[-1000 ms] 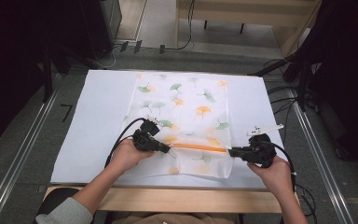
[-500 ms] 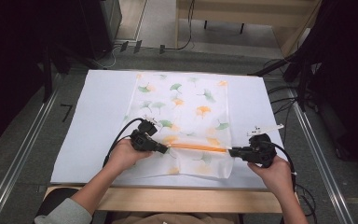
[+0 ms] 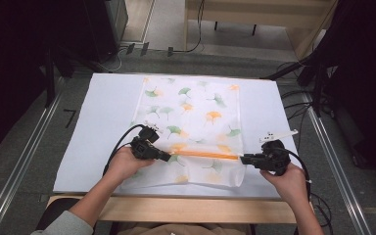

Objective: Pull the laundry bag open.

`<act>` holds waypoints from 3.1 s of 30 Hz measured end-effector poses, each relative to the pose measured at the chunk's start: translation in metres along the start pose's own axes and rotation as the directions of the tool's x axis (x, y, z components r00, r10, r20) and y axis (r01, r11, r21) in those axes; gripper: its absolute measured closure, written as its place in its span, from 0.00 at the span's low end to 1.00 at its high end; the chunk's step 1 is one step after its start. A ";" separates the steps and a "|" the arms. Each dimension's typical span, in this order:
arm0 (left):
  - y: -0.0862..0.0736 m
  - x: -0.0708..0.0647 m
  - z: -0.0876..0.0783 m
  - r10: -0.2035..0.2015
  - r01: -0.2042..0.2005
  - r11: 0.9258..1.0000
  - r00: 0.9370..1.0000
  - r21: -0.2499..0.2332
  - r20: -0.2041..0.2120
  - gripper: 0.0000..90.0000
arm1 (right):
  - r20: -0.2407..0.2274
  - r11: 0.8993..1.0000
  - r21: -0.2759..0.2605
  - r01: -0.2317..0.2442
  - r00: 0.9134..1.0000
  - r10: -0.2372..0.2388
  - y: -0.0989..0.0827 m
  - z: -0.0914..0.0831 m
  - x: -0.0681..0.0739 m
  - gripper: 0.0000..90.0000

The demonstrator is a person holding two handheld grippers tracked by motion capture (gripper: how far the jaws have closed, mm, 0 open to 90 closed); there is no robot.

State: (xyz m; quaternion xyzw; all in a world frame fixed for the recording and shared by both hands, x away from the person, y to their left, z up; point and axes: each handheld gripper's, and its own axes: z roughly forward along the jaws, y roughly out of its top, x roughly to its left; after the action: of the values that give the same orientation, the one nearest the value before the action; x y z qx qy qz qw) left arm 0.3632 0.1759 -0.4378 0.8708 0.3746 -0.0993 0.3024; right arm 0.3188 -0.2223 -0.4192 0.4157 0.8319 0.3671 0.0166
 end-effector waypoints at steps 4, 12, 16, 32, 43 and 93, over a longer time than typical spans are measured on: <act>-0.003 0.002 -0.003 -0.005 0.005 1.000 1.000 0.006 -0.007 1.00 | 0.000 1.000 0.003 0.003 1.000 -0.003 0.000 0.000 0.001 0.94; -0.010 0.007 -0.009 -0.018 0.018 1.000 1.000 0.011 -0.014 1.00 | 0.001 1.000 0.005 0.001 1.000 -0.001 0.000 0.000 0.001 0.94; -0.012 0.008 -0.012 -0.027 0.027 1.000 1.000 0.000 -0.012 1.00 | 0.002 1.000 0.008 0.003 1.000 -0.003 0.000 0.001 0.000 0.94; -0.013 0.011 -0.012 -0.038 0.038 0.999 0.999 0.002 0.001 1.00 | 0.002 1.000 0.008 0.001 1.000 -0.001 0.001 0.001 0.000 0.94; -0.016 0.014 -0.016 -0.051 0.051 0.999 0.999 0.000 -0.001 1.00 | 0.003 1.000 0.013 0.008 1.000 -0.008 0.001 0.002 -0.001 0.94; -0.051 0.039 -0.050 -0.124 0.123 0.992 0.992 -0.019 -0.035 1.00 | -0.001 1.000 0.024 0.015 1.000 -0.015 0.006 0.006 -0.003 0.94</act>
State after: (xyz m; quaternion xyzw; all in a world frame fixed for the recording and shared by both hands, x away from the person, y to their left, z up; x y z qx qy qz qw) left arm 0.3512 0.2561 -0.4363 0.8451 0.4340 -0.0990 0.2959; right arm 0.3270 -0.2183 -0.4209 0.4095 0.8393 0.3573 0.0140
